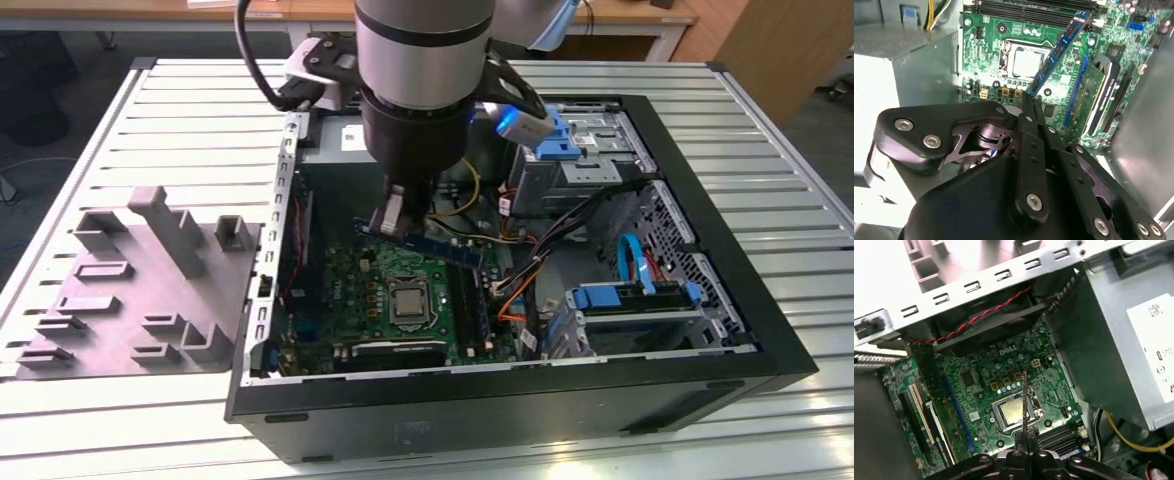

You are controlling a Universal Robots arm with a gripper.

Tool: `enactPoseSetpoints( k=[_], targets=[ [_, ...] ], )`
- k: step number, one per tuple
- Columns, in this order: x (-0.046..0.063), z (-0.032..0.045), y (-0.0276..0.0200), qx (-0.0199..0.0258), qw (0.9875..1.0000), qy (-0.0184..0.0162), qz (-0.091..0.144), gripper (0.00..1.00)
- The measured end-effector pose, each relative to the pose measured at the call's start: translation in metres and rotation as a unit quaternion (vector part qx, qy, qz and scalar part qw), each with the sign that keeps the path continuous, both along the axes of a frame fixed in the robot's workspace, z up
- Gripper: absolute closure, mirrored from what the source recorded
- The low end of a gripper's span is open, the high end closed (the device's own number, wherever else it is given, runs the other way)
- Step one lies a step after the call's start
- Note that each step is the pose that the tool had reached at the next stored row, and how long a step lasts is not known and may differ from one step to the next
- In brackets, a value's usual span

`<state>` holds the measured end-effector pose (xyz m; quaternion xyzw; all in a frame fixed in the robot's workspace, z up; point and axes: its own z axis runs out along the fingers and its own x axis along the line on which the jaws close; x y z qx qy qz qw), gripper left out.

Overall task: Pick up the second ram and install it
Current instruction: 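Insert the second ram into the second slot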

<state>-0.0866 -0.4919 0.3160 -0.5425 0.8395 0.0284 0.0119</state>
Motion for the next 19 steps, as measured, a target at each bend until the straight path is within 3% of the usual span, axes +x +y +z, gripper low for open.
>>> enactPoseSetpoints(
  k=[4,9,14,19],
  targets=[
    [0.0000,-0.0003,0.0000,0.0000,0.9993,0.0000,-0.037,0.88],
    [0.0000,-0.0006,0.0000,0.0000,0.9967,0.0000,-0.081,0.88],
    [0.0000,-0.0009,0.0000,0.0000,0.9923,0.0000,-0.124,0.88],
    [0.0000,-0.0011,0.0000,0.0000,0.9865,0.0000,-0.164,0.88]
  ],
)
